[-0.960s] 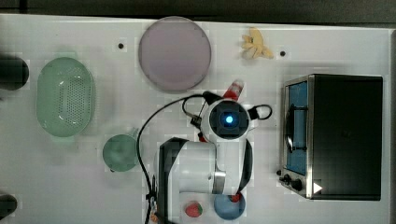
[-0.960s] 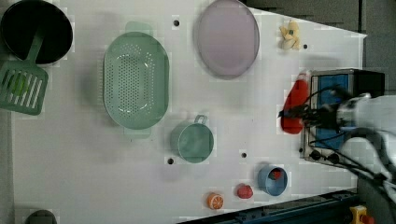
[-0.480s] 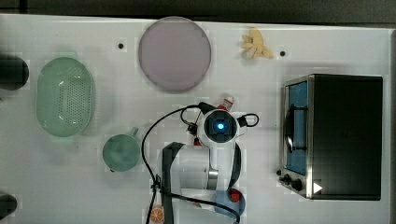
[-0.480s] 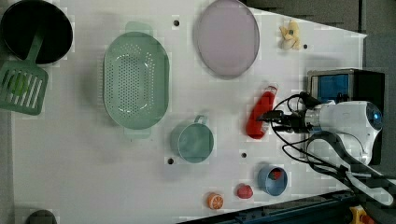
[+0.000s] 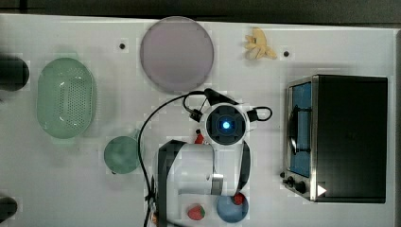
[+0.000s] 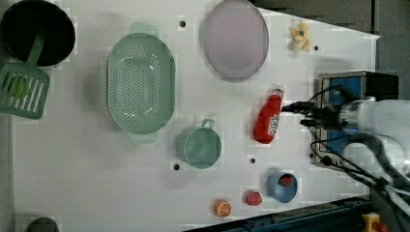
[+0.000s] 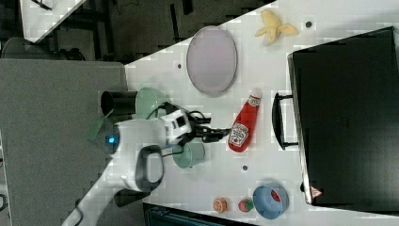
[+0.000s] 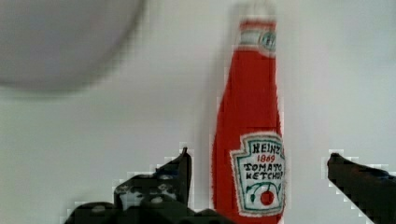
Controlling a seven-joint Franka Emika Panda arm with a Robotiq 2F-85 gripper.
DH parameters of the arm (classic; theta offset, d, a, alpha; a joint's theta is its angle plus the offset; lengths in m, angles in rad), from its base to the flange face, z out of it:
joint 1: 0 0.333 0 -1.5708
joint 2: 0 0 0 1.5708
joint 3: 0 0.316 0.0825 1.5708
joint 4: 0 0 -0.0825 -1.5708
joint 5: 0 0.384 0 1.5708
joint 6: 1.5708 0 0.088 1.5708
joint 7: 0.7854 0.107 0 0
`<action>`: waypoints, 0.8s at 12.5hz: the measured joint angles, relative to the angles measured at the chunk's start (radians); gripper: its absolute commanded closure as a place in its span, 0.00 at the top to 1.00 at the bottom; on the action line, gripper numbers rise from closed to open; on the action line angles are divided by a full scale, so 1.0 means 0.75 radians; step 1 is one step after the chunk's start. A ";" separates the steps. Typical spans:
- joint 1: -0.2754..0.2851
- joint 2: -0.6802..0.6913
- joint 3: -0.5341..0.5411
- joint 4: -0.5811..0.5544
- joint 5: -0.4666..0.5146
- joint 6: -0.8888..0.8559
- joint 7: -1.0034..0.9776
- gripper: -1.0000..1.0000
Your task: Pick ketchup from plate and place it on table.
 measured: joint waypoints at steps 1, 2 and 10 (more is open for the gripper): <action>0.000 -0.063 0.000 0.047 0.004 -0.100 0.041 1.00; 0.000 -0.117 0.000 0.115 0.004 -0.217 0.088 1.00; 0.010 -0.240 0.007 0.658 -0.003 -0.817 0.275 1.00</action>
